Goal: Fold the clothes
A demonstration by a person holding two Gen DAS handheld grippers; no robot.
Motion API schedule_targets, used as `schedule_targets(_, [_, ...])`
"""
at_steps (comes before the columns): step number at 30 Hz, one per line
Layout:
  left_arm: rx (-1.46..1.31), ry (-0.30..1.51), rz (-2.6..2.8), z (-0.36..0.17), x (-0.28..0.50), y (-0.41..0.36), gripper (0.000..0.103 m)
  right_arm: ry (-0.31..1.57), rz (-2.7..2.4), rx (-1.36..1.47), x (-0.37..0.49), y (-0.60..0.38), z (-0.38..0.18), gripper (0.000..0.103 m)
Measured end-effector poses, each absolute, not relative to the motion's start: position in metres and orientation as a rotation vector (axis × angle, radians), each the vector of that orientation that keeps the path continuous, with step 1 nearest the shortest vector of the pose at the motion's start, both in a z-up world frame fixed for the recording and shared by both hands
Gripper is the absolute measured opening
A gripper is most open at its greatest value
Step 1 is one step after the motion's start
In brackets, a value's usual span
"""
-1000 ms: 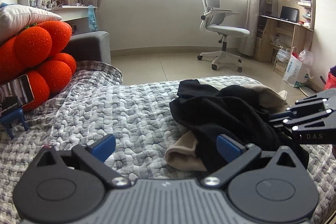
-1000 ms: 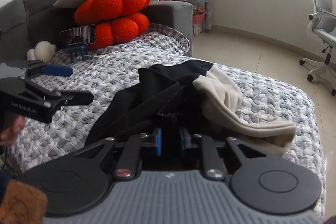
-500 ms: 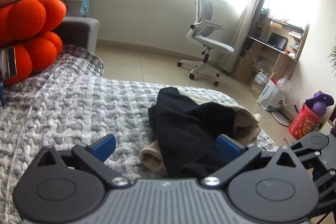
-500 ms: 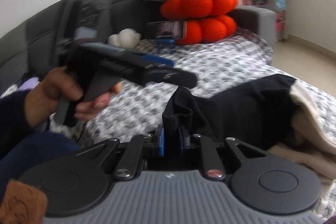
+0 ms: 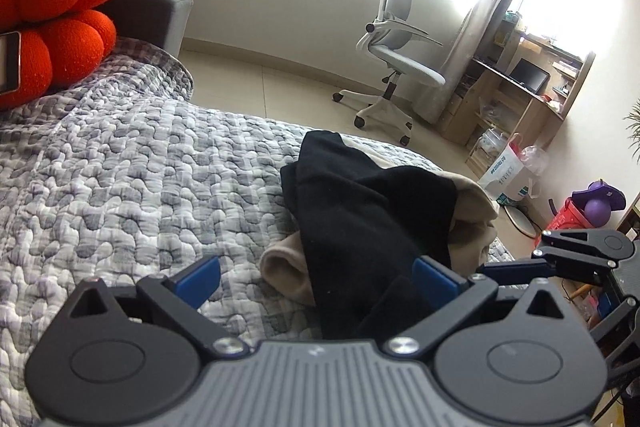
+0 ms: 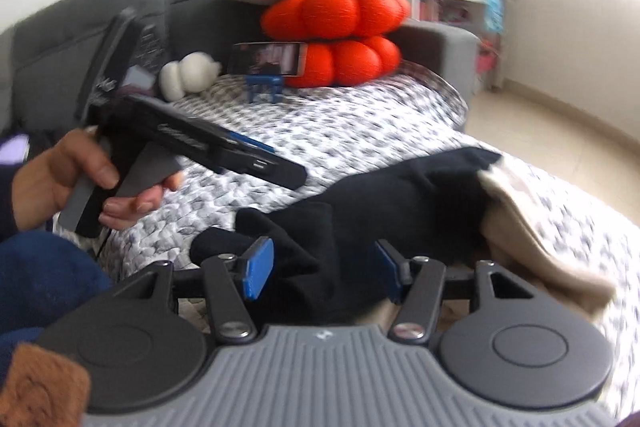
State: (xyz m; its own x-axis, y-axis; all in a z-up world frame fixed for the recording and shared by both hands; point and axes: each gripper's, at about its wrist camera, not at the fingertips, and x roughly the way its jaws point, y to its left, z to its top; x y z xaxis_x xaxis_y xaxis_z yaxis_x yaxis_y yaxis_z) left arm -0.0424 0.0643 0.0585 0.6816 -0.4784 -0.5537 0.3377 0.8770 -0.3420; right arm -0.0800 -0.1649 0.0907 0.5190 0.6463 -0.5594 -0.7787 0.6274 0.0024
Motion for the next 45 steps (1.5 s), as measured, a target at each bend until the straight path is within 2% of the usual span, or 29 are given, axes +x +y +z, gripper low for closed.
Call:
schedule_targets(2, [-0.211,0.682,-0.457,0.060,-0.044,0.065,0.102,0.572,0.852,-0.300,-0.073,-0.154,0.084,0.059])
schedule_targets(3, [-0.205,0.682,-0.451,0.060,-0.045,0.065,0.102,0.583,0.843,-0.318,-0.070,-0.149,0.081,0.054])
schedule_targets(4, [-0.199,0.680,-0.440,0.061,-0.046,0.068,0.102,0.595,0.834,-0.336,-0.066,-0.144,0.077,0.028])
schedule_targets(5, [-0.195,0.679,-0.429,0.062,-0.046,0.071,0.102,0.606,0.824,-0.354,-0.062,-0.138,0.074,0.021])
schedule_targets(7, [-0.196,0.678,-0.408,0.064,-0.048,0.079,0.102,0.585,0.804,-0.370,-0.063,-0.136,0.075,0.012])
schedule_targets(9, [-0.210,0.678,-0.392,0.064,-0.049,0.087,0.102,0.543,0.754,-0.334,-0.065,-0.144,0.083,0.009])
schedule_targets(20, [-0.205,0.668,-0.386,0.062,-0.055,0.090,0.103,0.326,0.418,-0.058,-0.088,-0.245,0.152,0.009])
schedule_targets(33, [-0.086,0.667,-0.451,0.066,-0.056,0.055,0.103,0.277,0.200,0.161,-0.128,-0.317,0.149,0.009])
schedule_targets(36, [-0.074,0.673,-0.465,0.064,-0.053,0.047,0.103,0.332,0.274,0.144,-0.128,-0.314,0.143,0.010])
schedule_targets(38, [-0.065,0.683,-0.472,0.060,-0.049,0.040,0.103,0.358,0.319,0.048,-0.129,-0.297,0.136,0.020])
schedule_targets(41, [-0.066,0.700,-0.484,0.056,-0.044,0.032,0.102,0.399,0.415,-0.033,-0.127,-0.271,0.123,0.023])
schedule_targets(43, [-0.067,0.703,-0.489,0.054,-0.039,0.028,0.102,0.435,0.504,-0.047,-0.122,-0.254,0.115,0.055])
schedule_targets(45, [-0.078,0.707,-0.494,0.054,-0.034,0.025,0.102,0.456,0.590,-0.076,-0.116,-0.234,0.109,0.061])
